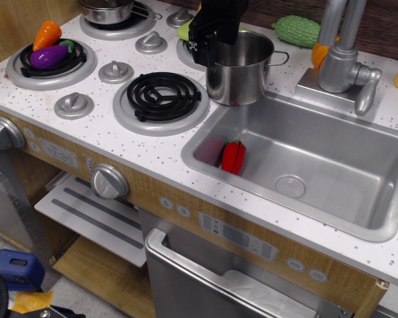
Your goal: Put pot on stove which is near stove
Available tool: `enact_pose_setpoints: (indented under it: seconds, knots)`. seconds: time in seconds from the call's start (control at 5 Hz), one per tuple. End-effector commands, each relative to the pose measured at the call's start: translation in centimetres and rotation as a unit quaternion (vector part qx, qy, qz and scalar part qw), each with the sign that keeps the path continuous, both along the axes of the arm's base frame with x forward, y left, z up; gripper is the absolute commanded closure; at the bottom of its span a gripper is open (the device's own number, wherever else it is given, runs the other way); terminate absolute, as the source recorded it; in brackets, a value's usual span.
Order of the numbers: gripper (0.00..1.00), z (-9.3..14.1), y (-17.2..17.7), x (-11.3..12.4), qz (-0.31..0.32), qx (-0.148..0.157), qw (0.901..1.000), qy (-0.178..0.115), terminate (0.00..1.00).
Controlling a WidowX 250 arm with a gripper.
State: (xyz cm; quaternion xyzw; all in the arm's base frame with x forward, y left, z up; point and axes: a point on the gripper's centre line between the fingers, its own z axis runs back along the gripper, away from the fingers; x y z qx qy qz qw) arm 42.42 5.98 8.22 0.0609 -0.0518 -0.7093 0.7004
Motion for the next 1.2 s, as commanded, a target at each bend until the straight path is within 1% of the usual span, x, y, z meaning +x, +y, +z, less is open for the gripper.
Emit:
enact_pose_setpoints:
  seconds: [0.0,0.2,0.4,0.6,0.8,1.0]
  knots:
    - [0.0,0.0,0.0,0.0,0.0,0.0,1.0,0.0,0.0]
    - [0.0,-0.8,0.4,-0.2,-0.008,-0.025,0.9996,-0.005,0.0]
    - [0.0,-1.3,0.7,-0.3,-0.012,-0.041,0.999,-0.013,0.0]
    - [1.0,-2.2,1.1,-0.5,0.003,-0.079,0.9966,-0.021,0.0]
    - [1.0,-2.6,1.5,-0.6,0.002,-0.101,0.9945,-0.026,0.0]
    - [1.0,-3.0,1.5,-0.8,0.02,-0.115,0.9923,-0.042,0.0]
